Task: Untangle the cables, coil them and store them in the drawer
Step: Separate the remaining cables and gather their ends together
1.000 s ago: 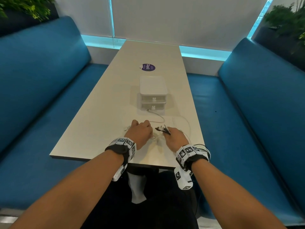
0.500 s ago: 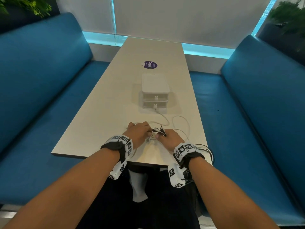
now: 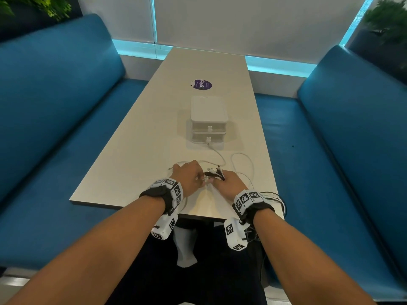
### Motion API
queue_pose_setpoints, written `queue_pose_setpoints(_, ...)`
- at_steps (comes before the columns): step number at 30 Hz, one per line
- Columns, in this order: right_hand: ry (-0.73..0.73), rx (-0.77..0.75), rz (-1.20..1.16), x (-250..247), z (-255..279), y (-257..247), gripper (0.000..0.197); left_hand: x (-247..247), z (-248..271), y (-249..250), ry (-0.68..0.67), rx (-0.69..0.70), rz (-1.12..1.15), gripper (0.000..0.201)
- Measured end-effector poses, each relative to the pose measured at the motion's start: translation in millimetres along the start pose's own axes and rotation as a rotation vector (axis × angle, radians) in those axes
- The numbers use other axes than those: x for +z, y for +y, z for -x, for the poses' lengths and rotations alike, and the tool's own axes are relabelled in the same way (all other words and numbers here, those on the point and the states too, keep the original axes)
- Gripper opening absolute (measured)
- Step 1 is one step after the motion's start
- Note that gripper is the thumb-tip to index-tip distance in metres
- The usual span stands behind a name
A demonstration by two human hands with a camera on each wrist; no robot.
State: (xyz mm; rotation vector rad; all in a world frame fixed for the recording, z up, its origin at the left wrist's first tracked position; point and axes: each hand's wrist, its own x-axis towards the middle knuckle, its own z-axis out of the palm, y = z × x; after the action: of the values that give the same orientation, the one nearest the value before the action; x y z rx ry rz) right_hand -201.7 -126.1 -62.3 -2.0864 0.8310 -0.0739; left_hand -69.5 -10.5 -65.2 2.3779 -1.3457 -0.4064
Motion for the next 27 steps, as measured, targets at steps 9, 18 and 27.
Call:
queue_pose_setpoints(9,0.117,0.118,-0.148,8,-7,4,0.026,4,4,7,0.077,0.05,-0.049,0.015)
queue_pose_setpoints(18,0.134,0.212,-0.178,4,-7,-1,0.01,-12,11,12,0.065,0.086,-0.159,0.014)
queue_pose_setpoints(27,0.044,0.103,0.047,1,2,-1,0.024,-31,4,-17,0.092,0.006,-0.373,0.028)
